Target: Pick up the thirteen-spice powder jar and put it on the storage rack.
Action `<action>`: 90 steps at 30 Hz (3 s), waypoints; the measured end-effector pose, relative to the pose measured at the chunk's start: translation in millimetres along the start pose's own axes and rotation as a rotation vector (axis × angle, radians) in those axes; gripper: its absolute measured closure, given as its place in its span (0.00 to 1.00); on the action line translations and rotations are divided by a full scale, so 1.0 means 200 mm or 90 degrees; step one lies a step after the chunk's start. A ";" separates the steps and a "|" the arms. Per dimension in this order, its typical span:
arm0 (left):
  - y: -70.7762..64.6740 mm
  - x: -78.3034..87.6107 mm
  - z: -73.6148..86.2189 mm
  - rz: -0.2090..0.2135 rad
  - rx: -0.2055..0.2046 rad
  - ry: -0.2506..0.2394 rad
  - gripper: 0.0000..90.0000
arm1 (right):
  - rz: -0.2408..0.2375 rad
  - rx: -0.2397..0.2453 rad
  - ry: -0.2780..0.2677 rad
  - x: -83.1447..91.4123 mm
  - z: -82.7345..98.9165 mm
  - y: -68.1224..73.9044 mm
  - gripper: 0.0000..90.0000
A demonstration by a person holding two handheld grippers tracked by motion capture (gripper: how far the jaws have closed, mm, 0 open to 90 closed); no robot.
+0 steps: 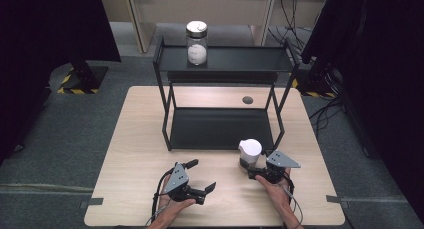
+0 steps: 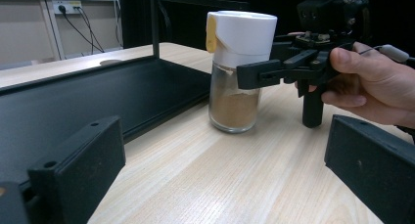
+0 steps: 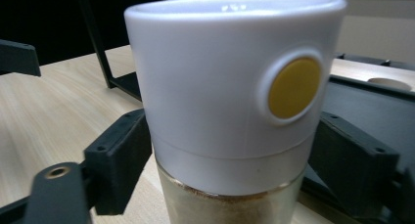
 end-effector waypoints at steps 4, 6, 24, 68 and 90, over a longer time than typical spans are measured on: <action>0.00 0.00 0.00 -0.002 0.001 0.000 0.01 | -0.004 0.008 0.006 -0.01 0.00 -0.01 0.33; 0.00 0.00 0.00 -0.003 0.002 0.000 0.01 | -0.005 0.007 0.007 -0.02 0.00 -0.01 0.34; 0.01 0.00 0.01 -0.008 0.007 -0.004 0.01 | -0.012 0.022 -0.013 0.04 -0.08 0.03 0.34; 0.01 0.01 0.01 -0.013 0.018 -0.002 0.02 | -0.109 0.038 -0.013 0.06 -0.59 0.18 0.34; 0.02 0.01 0.02 -0.016 0.025 0.000 0.02 | -0.141 0.040 -0.008 0.03 -0.94 0.22 0.34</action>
Point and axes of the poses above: each handheld gripper's, and its own axes: x roughly backward along the jaws, z roughly out of its underside, y roughly to its left, the point moved 6 cm from there along -x, roughly forward along the jaws, and after that the axes turned 11 degrees about -x, right-handed, at the moved point
